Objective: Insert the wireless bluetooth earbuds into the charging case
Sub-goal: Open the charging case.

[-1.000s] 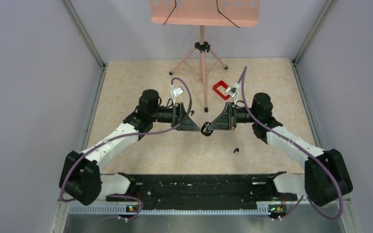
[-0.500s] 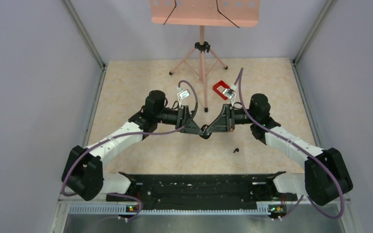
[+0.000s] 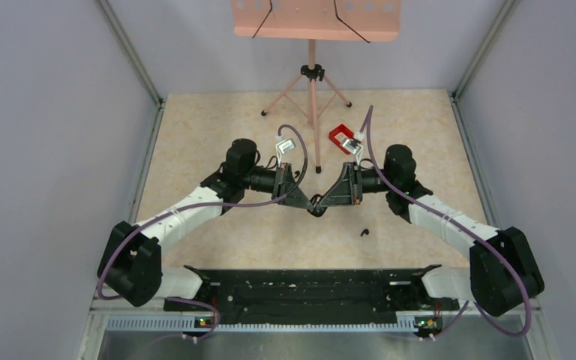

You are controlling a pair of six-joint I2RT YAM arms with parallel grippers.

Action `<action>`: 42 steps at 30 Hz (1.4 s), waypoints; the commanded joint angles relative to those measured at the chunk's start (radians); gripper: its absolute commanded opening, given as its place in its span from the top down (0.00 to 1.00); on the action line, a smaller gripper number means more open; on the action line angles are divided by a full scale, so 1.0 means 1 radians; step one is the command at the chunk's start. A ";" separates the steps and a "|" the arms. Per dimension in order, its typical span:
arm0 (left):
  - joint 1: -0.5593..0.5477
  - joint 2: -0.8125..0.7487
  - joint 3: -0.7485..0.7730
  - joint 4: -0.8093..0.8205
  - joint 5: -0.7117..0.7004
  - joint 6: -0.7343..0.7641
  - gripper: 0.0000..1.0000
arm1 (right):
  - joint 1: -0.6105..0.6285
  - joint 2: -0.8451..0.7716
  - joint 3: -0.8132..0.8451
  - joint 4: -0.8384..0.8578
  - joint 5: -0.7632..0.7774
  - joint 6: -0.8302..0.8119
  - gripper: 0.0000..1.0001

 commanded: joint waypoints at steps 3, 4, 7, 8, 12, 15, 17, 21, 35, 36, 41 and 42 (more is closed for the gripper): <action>-0.005 -0.021 0.015 0.123 0.011 -0.064 1.00 | 0.014 0.022 0.063 -0.218 0.037 -0.220 1.00; -0.006 -0.025 0.012 0.132 0.013 -0.072 1.00 | 0.013 0.025 0.071 -0.247 0.047 -0.234 0.98; -0.003 -0.029 -0.002 0.167 0.018 -0.102 1.00 | 0.013 0.030 0.073 -0.264 0.072 -0.238 0.80; -0.003 -0.028 -0.002 0.175 0.017 -0.108 1.00 | 0.013 0.028 0.072 -0.261 0.077 -0.234 0.79; 0.003 -0.020 -0.014 0.197 0.004 -0.130 1.00 | 0.013 0.022 0.068 -0.251 0.107 -0.222 0.60; 0.007 -0.012 -0.021 0.208 -0.012 -0.141 1.00 | 0.011 0.020 0.065 -0.252 0.119 -0.219 0.53; 0.009 -0.010 -0.026 0.213 -0.023 -0.148 1.00 | 0.011 0.018 0.057 -0.231 0.128 -0.203 0.50; 0.017 -0.004 -0.034 0.220 -0.033 -0.161 1.00 | 0.003 0.011 0.021 -0.129 0.138 -0.130 0.44; 0.055 -0.009 -0.049 0.239 -0.058 -0.183 1.00 | -0.022 -0.009 -0.008 -0.076 0.207 -0.064 0.39; 0.057 -0.009 -0.051 0.240 -0.060 -0.186 1.00 | -0.024 -0.010 -0.008 -0.081 0.210 -0.064 0.39; 0.070 -0.011 -0.059 0.236 -0.070 -0.187 1.00 | -0.029 -0.019 -0.010 -0.073 0.214 -0.050 0.39; 0.076 -0.010 -0.062 0.234 -0.073 -0.189 1.00 | -0.029 -0.021 -0.011 -0.074 0.216 -0.049 0.39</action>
